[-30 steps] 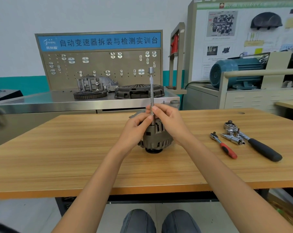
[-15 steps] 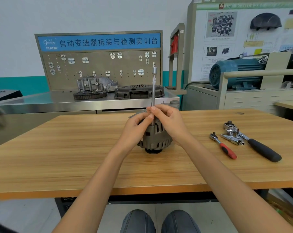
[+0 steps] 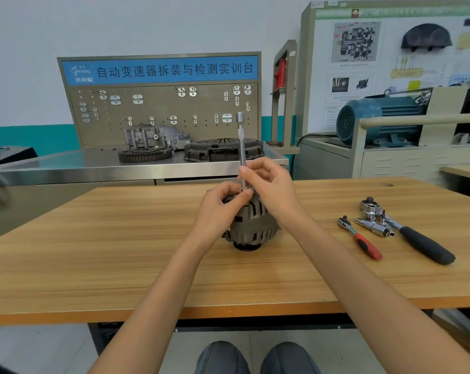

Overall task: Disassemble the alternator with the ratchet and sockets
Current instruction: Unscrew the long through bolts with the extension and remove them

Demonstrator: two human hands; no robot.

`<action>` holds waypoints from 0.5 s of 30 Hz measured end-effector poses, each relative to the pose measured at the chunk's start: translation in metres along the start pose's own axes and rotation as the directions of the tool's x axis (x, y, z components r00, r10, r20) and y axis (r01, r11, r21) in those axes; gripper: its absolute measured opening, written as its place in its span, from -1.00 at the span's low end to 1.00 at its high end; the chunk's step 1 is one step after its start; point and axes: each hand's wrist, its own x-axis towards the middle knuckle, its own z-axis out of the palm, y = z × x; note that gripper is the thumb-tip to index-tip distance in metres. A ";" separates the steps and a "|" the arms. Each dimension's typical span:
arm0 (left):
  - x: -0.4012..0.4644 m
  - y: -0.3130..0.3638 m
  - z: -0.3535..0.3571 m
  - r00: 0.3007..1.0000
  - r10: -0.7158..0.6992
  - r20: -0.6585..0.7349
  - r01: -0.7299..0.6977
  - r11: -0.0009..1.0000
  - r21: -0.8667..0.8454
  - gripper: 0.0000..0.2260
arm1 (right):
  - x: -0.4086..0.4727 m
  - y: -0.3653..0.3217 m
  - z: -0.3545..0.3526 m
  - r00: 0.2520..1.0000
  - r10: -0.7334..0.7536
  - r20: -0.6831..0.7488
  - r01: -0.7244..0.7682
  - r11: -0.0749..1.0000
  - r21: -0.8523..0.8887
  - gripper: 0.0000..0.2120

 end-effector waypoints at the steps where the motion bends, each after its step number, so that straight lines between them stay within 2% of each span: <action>1: 0.000 0.002 0.000 1.000 0.000 -0.001 0.000 1.000 0.009 -0.91 | 0.001 -0.001 -0.001 1.000 -0.012 0.021 0.012 1.000 -0.021 -0.98; 6: 0.003 0.013 -0.009 0.991 -0.042 0.124 0.047 0.998 -0.039 -0.87 | 0.000 0.000 -0.002 0.998 -0.043 0.036 0.045 0.998 -0.054 -0.92; 10: 0.003 0.014 -0.010 0.991 -0.040 0.126 0.049 0.996 -0.070 -0.85 | 0.001 -0.002 -0.003 0.999 -0.012 0.044 0.015 0.998 -0.066 -0.91; 12: 0.003 0.013 -0.009 0.992 -0.031 0.126 0.041 0.996 -0.083 -0.85 | 0.003 -0.007 -0.001 0.999 0.025 0.039 -0.025 1.000 -0.009 -0.86; 15: 0.002 0.010 -0.008 0.994 -0.036 0.105 0.048 0.993 -0.112 -0.86 | 0.011 -0.021 0.003 0.998 0.054 0.033 -0.058 0.985 0.165 -0.81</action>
